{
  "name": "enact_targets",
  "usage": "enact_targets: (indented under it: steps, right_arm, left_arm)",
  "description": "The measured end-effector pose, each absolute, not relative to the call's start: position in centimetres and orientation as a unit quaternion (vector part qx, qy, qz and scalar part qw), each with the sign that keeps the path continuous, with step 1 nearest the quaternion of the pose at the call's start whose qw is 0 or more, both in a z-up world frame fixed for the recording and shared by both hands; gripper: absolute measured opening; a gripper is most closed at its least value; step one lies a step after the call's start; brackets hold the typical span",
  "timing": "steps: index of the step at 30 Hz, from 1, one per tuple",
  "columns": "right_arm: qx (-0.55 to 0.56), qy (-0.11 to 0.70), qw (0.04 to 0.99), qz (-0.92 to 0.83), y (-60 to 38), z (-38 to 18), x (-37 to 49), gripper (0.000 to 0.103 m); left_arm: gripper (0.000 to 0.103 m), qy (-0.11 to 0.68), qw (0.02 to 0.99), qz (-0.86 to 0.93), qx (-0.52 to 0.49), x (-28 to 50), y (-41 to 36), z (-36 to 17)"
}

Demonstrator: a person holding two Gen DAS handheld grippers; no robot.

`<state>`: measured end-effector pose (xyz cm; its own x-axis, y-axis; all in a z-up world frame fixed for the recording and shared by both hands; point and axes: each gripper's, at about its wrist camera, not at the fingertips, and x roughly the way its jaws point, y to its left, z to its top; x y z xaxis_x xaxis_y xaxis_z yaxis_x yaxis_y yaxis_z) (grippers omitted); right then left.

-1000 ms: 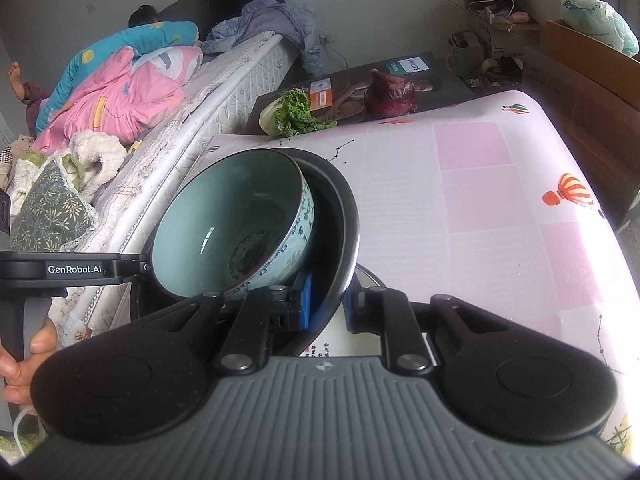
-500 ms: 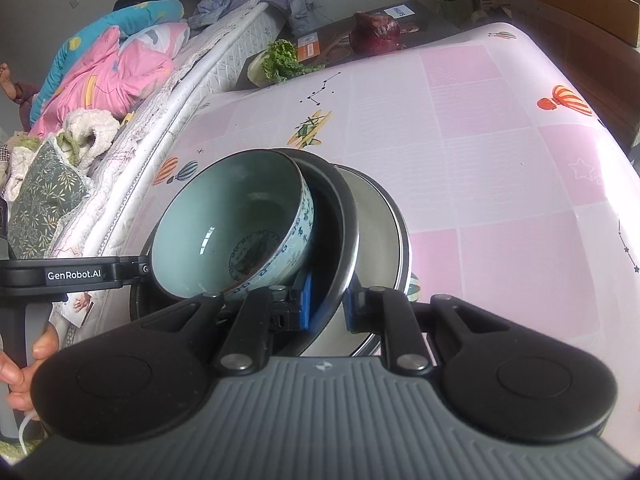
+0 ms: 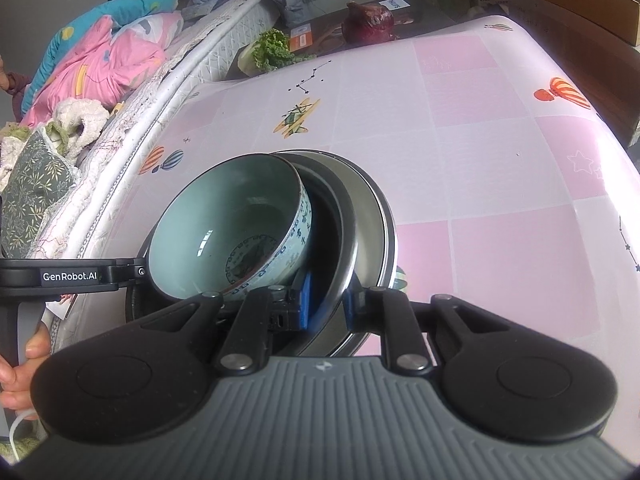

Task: Organize plates and bowls
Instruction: 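Carry the dark basin over the plate stack and lower it with both tools, then open both tools and release the dark basin on the stack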

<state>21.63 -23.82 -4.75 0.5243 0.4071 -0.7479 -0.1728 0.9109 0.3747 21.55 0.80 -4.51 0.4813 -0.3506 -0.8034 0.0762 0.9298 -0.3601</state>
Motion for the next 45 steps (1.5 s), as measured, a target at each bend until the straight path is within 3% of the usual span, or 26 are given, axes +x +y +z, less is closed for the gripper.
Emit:
enact_targets:
  steps: [8, 9, 11, 13, 18, 22, 26, 32, 34, 37, 39, 41, 45]
  right_arm:
    - [0.138, 0.455, 0.864, 0.165, -24.2, -5.0, 21.6, 0.017]
    - [0.138, 0.454, 0.865, 0.165, -24.2, -5.0, 21.6, 0.017]
    - [0.132, 0.451, 0.868, 0.163, -24.1, -4.9, 21.6, 0.017]
    - [0.124, 0.448, 0.871, 0.161, -24.0, -4.8, 21.5, 0.017]
    - [0.107, 0.436, 0.88, 0.153, -23.9, -4.0, 21.1, 0.022]
    - [0.085, 0.416, 0.895, 0.136, -24.2, -3.0, 20.4, 0.042]
    - [0.094, 0.401, 0.902, 0.128, -25.1, -2.0, 19.4, 0.047]
    - [0.08, 0.364, 0.923, 0.099, -25.8, -0.1, 16.1, 0.063]
    - [0.068, 0.349, 0.931, 0.085, -25.9, 0.5, 14.7, 0.082]
    - [0.046, 0.328, 0.941, 0.067, -25.8, 1.2, 12.3, 0.085]
    - [0.036, 0.32, 0.945, 0.056, -25.6, 1.4, 10.5, 0.089]
    - [0.029, 0.314, 0.948, 0.051, -25.2, 1.4, 8.9, 0.101]
    - [0.008, 0.306, 0.951, 0.029, -24.3, 1.2, 6.0, 0.102]
  left_arm:
    - [0.02, 0.499, 0.845, -0.134, -0.136, 21.3, 1.2, -3.6]
    - [0.023, 0.497, 0.848, -0.132, -0.133, 21.2, 1.3, -3.3]
    - [0.04, 0.485, 0.857, -0.125, -0.12, 20.8, 1.5, -2.6]
    - [0.049, 0.47, 0.866, -0.125, -0.114, 20.3, 1.8, -2.0]
    - [0.056, 0.449, 0.873, -0.133, -0.136, 18.9, 3.1, -0.6]
    - [0.066, 0.426, 0.886, -0.128, -0.127, 17.5, 3.4, 0.3]
    - [0.082, 0.403, 0.901, -0.128, -0.102, 15.9, 3.2, 1.3]
    - [0.092, 0.381, 0.913, -0.13, -0.07, 13.4, 2.9, 2.5]
    - [0.096, 0.375, 0.915, -0.132, -0.062, 12.7, 2.8, 2.9]
    - [0.102, 0.355, 0.924, -0.133, -0.05, 10.9, 2.4, 3.4]
    - [0.103, 0.344, 0.929, -0.131, -0.047, 10.0, 2.0, 3.7]
    - [0.103, 0.34, 0.931, -0.126, -0.042, 9.2, 1.6, 3.8]
    - [0.103, 0.342, 0.933, -0.111, -0.032, 7.9, 0.7, 3.4]
